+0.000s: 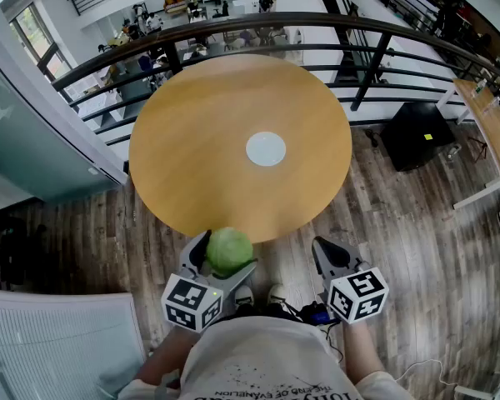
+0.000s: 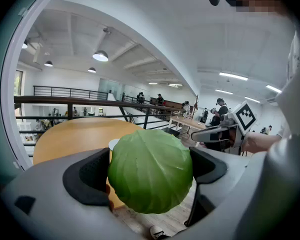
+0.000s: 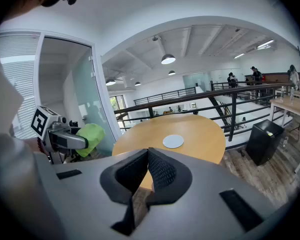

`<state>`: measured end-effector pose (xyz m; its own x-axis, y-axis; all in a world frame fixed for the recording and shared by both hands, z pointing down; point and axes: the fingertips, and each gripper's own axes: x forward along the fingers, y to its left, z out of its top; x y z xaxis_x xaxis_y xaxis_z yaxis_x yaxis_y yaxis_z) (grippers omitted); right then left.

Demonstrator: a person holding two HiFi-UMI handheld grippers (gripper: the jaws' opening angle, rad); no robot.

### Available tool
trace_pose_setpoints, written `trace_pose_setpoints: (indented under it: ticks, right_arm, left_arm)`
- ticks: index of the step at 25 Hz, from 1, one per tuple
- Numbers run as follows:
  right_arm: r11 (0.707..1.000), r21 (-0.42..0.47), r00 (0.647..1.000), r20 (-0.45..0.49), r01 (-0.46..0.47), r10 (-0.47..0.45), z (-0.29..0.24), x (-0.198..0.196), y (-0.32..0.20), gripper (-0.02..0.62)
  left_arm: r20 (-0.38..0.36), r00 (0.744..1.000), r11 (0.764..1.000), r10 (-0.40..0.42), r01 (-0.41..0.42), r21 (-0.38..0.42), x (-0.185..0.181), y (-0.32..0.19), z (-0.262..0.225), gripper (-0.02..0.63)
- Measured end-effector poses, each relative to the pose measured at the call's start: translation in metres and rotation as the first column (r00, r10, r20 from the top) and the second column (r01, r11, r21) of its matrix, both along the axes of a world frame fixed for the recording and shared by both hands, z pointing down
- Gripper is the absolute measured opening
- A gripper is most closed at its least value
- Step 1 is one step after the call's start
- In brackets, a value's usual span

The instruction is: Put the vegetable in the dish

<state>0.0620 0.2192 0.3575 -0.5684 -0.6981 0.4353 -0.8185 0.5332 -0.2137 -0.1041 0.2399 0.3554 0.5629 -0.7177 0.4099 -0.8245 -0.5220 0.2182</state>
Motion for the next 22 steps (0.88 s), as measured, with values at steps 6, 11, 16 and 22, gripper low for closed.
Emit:
trace_pose_setpoints:
  ticks: [6, 11, 16, 22]
  right_arm:
    - [1.000, 0.001, 1.000, -0.003, -0.005, 0.005, -0.001, 0.003, 0.002, 0.025]
    - [0.999, 0.003, 0.999, 0.023, -0.036, 0.036, -0.003, 0.006, 0.003, 0.026]
    - [0.998, 0.004, 0.998, 0.020, -0.061, 0.061, -0.004, 0.003, 0.001, 0.025]
    - [0.996, 0.012, 0.996, 0.012, -0.090, 0.090, -0.006, -0.013, 0.000, 0.025]
  left_arm:
    - [0.007, 1.000, 1.000, 0.006, -0.006, 0.000, 0.002, 0.001, 0.002, 0.488]
    - [0.008, 1.000, 1.000, 0.015, -0.014, -0.003, 0.002, 0.002, 0.002, 0.488]
    - [0.002, 1.000, 1.000, 0.020, -0.020, -0.002, -0.006, 0.001, 0.003, 0.488]
    - [0.003, 0.999, 0.999, 0.043, -0.043, 0.010, -0.026, 0.003, 0.004, 0.488]
